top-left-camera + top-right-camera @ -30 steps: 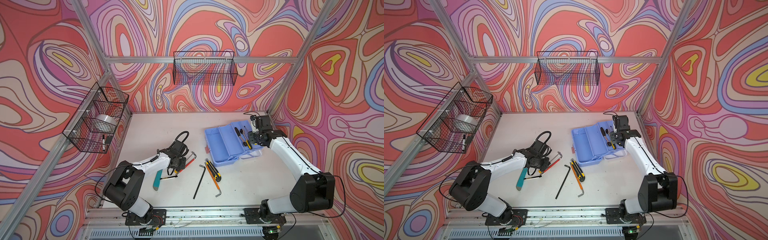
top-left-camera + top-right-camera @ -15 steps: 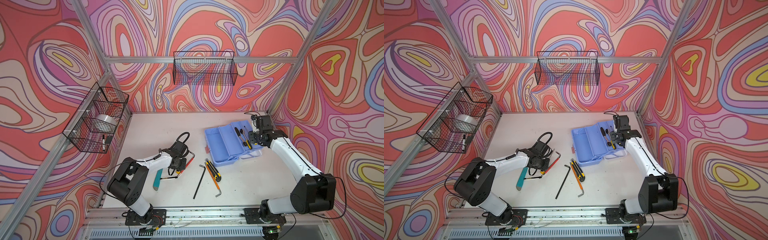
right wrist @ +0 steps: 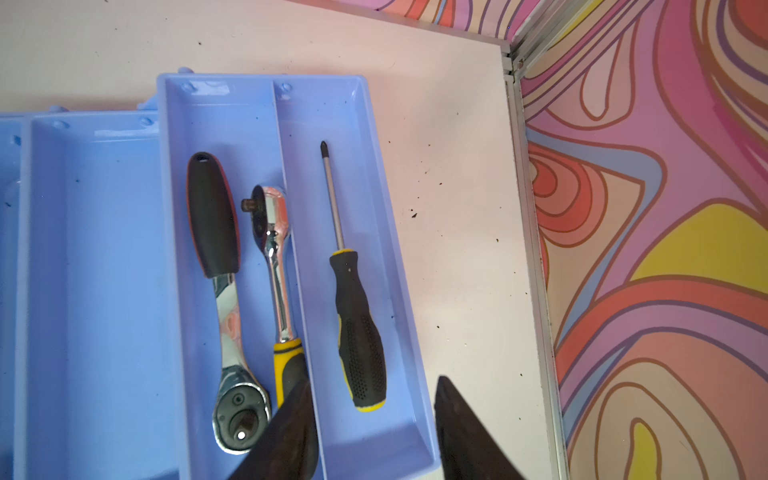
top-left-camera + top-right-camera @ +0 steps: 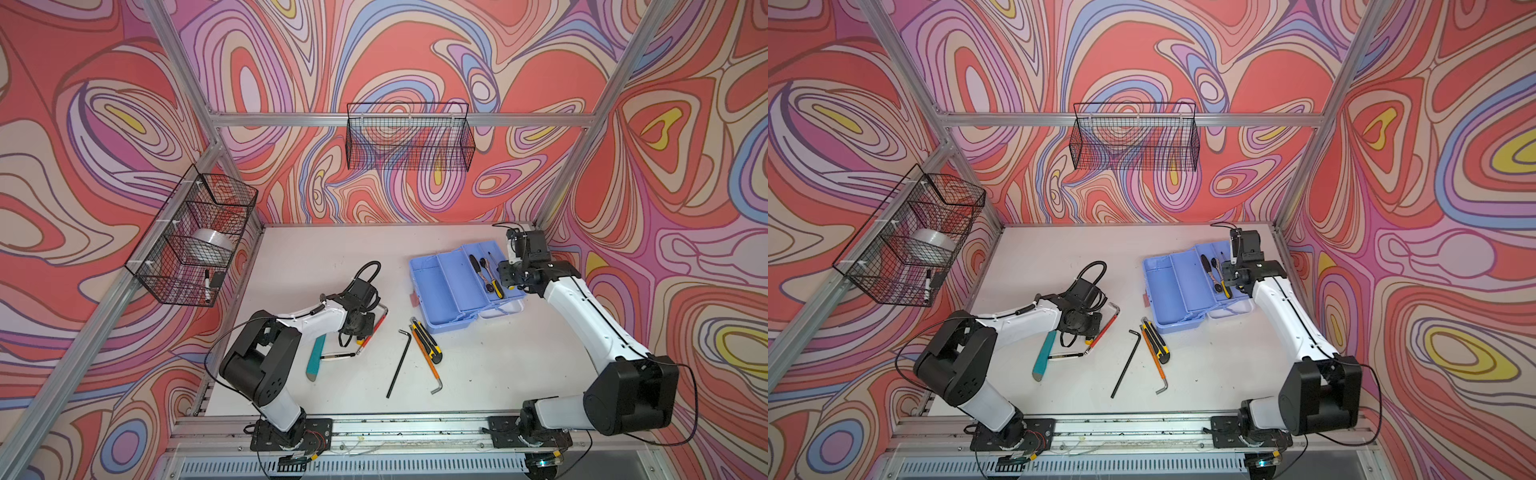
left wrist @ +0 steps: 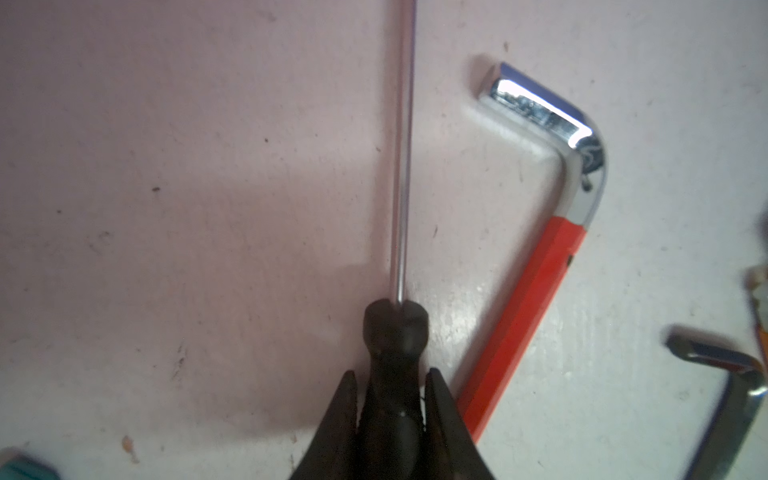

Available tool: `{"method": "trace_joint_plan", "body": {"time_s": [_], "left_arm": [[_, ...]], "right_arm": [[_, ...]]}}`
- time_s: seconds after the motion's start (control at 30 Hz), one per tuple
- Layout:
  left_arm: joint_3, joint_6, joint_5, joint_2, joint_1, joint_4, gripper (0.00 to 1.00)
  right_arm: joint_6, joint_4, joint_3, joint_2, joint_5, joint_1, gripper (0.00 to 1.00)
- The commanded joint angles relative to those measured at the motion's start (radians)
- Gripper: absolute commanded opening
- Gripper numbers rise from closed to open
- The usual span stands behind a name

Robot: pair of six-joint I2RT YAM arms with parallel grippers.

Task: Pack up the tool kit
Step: 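Close the left gripper on the black screwdriver while the right gripper rises, then lift the black screwdriver with the left gripper and let the right gripper grasp its shaft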

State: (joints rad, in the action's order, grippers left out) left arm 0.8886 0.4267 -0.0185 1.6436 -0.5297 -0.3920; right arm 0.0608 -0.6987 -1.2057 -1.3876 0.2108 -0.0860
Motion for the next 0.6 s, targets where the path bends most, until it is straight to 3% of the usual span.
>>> {"method": "trace_joint_plan", "body": {"time_s": [0.0,0.3,0.57], "left_arm": [[0.03,0.034,-0.024,-0.028,0.008,0.011,0.08],[0.007,0.139,-0.115,-0.142,0.007,0.119,0.06],[-0.053,0.253,-0.21,-0.219,0.006,0.31,0.05]], "right_arm": [[-0.086,0.0,0.005,0.062,-0.11,0.002,0.52],[-0.264,0.112,0.138,0.181,-0.381,-0.016,0.57],[-0.491,0.342,0.333,0.276,-0.558,-0.079,0.62]]}}
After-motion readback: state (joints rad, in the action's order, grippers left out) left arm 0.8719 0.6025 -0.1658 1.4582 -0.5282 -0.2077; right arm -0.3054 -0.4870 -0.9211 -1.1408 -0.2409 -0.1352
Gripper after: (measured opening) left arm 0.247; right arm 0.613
